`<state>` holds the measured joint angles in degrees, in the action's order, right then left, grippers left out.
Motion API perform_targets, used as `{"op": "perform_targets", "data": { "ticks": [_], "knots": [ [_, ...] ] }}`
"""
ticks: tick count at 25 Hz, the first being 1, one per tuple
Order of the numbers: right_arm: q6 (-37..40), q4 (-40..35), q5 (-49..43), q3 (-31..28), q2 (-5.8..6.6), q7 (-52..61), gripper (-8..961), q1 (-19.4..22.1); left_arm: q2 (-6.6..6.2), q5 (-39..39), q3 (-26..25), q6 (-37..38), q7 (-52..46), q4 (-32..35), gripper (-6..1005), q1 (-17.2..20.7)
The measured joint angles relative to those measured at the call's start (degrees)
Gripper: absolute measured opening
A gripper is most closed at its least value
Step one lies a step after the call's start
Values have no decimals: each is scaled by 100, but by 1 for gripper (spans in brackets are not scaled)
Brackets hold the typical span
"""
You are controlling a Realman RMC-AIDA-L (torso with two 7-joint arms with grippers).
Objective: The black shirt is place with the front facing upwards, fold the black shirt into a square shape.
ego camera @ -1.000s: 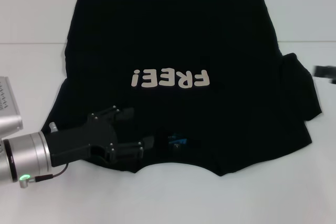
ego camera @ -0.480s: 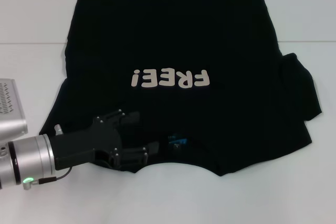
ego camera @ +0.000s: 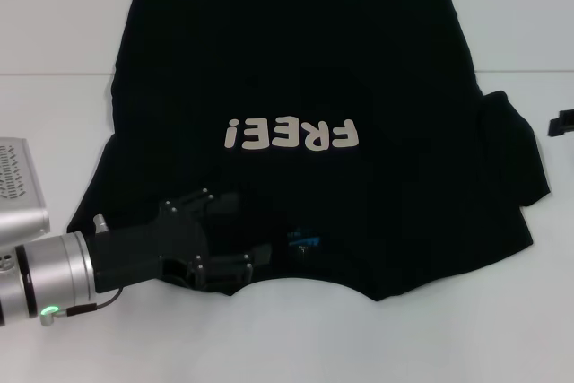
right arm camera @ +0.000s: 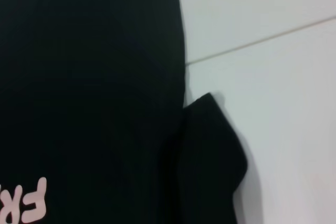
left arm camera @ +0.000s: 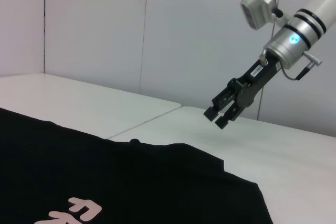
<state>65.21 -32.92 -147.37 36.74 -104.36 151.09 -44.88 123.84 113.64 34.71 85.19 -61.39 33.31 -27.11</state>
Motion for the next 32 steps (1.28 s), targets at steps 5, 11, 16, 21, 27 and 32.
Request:
{"op": "perform_targets", "data": {
  "ticks": [5, 11, 16, 21, 27, 32],
  "knots": [
    [-449, 319, 22, 87, -127, -1, 851, -97, 0, -6, 0, -12, 71, -33, 909, 8],
    [-699, 353, 5, 96, -304, -1, 850, -113, 0, 1, -9, -21, 77, -35, 909, 14],
    [-926, 563, 2, 118, -338, -65, 849, -132, 0, 1, -9, -46, 80, -35, 907, 13],
    [-1117, 642, 10, 228, -397, -88, 848, -153, 0, -5, -8, -101, 82, -56, 906, 10],
    [-1229, 649, 6, 246, -447, -130, 847, -160, 0, -23, -8, -109, 83, -87, 906, -7],
    [-1346, 751, 6, 246, -464, -165, 846, -148, 0, -20, -9, -121, 84, -88, 905, -14]
  ]
}}
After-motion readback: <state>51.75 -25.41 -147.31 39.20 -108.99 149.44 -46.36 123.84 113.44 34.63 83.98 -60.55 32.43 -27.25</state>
